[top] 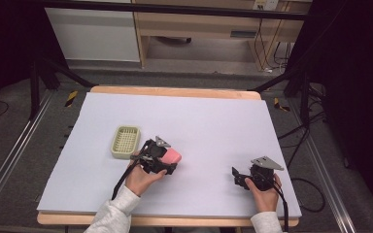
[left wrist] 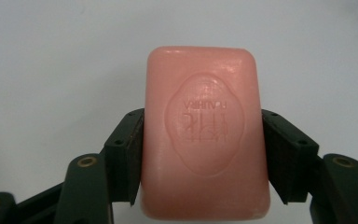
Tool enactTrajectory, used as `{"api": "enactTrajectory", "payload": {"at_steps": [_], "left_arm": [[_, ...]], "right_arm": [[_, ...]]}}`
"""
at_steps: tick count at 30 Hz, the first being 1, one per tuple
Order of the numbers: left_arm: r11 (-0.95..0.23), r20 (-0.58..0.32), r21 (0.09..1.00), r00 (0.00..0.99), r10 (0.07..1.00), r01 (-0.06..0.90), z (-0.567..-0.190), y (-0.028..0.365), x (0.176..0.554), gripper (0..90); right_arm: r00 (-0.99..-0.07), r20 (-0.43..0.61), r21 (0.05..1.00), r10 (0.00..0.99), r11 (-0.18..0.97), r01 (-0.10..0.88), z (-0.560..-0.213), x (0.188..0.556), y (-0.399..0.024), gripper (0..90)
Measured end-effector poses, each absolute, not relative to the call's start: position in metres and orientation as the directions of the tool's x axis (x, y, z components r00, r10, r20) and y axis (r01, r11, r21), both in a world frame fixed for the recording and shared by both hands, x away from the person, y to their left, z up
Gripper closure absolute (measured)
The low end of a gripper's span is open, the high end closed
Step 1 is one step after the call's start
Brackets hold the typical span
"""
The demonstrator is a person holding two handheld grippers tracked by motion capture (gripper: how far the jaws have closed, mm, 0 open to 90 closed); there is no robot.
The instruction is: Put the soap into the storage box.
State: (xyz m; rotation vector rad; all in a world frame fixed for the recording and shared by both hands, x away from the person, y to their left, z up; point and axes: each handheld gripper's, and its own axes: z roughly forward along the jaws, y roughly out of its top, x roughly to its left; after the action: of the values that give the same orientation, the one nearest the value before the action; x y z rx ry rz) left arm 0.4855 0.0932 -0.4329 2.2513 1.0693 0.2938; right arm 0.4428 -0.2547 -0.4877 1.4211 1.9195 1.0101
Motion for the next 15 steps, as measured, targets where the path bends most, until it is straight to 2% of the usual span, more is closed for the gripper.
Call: {"api": "enactTrajectory", "payload": {"at_steps": [15], "left_arm": [[-0.458, -0.058, 0.625, 0.623, 0.780, 0.632, -0.430, 0.121, 0.485, 37.3]], "right_arm": [[-0.297, 0.017, 0.820, 0.955, 0.157, 0.551, -0.487, 0.442, -0.254, 9.3]]}}
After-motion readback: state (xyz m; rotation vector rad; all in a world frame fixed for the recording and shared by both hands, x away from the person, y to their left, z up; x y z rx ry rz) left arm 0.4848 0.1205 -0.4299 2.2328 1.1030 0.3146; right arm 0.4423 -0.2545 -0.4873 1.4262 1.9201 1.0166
